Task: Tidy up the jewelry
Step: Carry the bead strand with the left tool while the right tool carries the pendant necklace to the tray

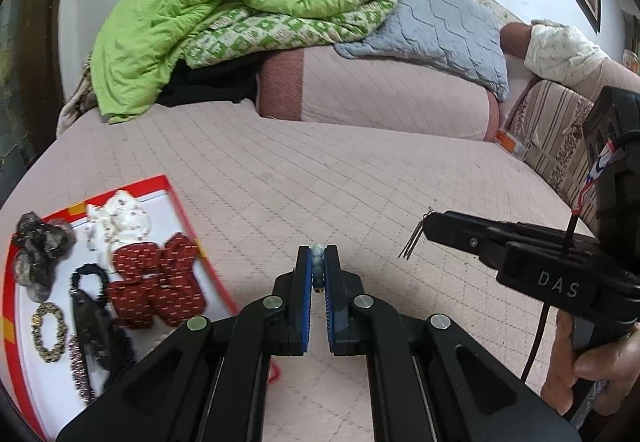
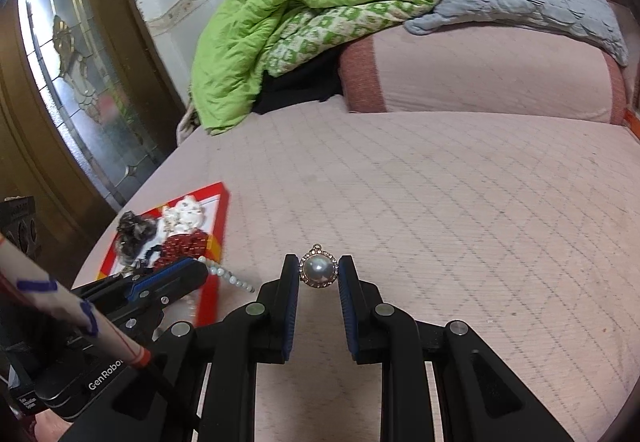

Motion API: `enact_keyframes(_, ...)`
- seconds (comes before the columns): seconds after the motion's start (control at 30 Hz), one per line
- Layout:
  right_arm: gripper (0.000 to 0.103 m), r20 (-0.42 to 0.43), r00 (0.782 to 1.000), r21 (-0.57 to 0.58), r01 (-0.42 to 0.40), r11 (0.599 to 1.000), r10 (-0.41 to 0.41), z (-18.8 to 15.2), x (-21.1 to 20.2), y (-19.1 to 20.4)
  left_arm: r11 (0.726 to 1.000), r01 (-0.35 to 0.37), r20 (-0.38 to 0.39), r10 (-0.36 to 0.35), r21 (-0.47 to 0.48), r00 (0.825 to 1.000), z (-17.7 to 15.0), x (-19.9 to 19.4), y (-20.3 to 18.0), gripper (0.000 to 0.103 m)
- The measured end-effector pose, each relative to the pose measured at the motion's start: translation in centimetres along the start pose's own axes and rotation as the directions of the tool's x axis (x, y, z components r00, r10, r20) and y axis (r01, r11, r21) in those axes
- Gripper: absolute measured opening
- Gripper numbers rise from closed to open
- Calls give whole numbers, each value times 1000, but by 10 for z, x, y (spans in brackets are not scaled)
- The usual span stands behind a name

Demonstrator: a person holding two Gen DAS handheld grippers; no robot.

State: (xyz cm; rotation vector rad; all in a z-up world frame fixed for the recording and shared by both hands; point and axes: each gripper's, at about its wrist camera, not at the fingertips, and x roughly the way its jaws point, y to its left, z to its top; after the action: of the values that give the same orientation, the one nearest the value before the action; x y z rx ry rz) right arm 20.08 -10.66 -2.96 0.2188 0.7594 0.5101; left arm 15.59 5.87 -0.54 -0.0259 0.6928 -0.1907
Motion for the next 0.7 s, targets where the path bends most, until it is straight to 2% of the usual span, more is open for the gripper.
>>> enact_keyframes(0.23, 21, -9, 996, -64, -89, 994, 89, -5, 8, 49, 997, -52, 37, 55, -65, 998, -10, -39, 42, 6)
enact_keyframes(0.4, 21, -33, 988, -110, -155, 982, 152, -13, 18, 88, 984, -119, 51, 126, -130, 991, -24, -72, 84, 6)
enact_keyframes(0.57, 21, -72, 976, -156, -213, 964, 204, -25, 33, 126, 963, -177, 16, 184, -205, 983, -44, -90, 127, 6)
enact_keyframes(0.7, 22, -122, 970, -186, -232, 955, 211, -37, 51, 144, 934, -225, -51, 219, -276, 974, -64, -94, 164, 6)
